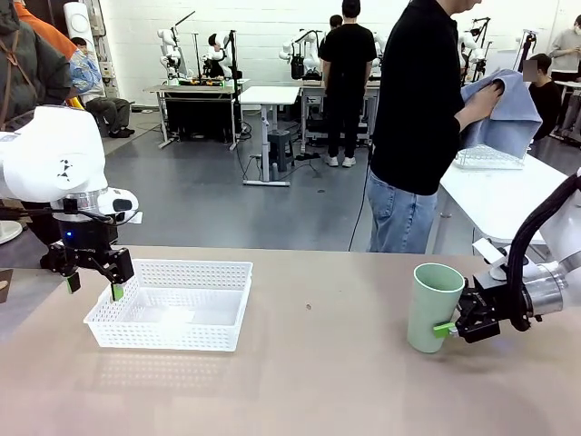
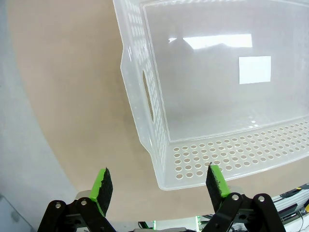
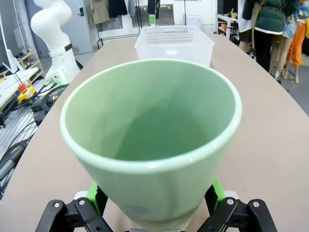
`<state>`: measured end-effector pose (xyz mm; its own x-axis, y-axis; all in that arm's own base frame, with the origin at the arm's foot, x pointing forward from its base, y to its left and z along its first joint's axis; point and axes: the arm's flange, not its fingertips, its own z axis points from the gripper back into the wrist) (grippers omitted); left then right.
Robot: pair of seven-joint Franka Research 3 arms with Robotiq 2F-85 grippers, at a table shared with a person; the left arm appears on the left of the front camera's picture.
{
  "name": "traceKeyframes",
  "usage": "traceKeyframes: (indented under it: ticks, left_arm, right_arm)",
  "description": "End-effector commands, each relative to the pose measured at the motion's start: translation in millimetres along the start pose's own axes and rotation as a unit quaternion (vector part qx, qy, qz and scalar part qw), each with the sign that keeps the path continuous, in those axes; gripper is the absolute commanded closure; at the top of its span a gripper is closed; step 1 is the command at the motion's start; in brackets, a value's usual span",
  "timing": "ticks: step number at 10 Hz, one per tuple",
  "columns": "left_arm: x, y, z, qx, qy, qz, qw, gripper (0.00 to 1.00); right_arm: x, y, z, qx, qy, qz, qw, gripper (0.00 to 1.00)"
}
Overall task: Clean and organize the cups into the basket.
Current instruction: Pick up the Organizing basket and move it to the center of the table, then pick up the Reusable plastic cup from the right side of the table and place it inside the Organizing basket.
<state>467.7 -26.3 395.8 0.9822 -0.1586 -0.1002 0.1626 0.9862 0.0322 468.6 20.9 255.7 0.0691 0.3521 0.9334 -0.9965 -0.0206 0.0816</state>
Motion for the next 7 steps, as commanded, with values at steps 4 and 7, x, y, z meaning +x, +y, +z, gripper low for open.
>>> traceKeyframes:
  ticks: [4,7]
  left_arm:
    - [3,8,-20,-0.035,-0.014,0.027,0.999,0.0]
    - [7,8,-44,-0.013,-0.021,0.041,0.999,0.0]
  right_arm:
    - [2,-8,-14,-0.005,0.003,-0.005,1.0,0.0]
    - [0,-9,-17,-0.004,-0.011,0.005,1.0,0.0]
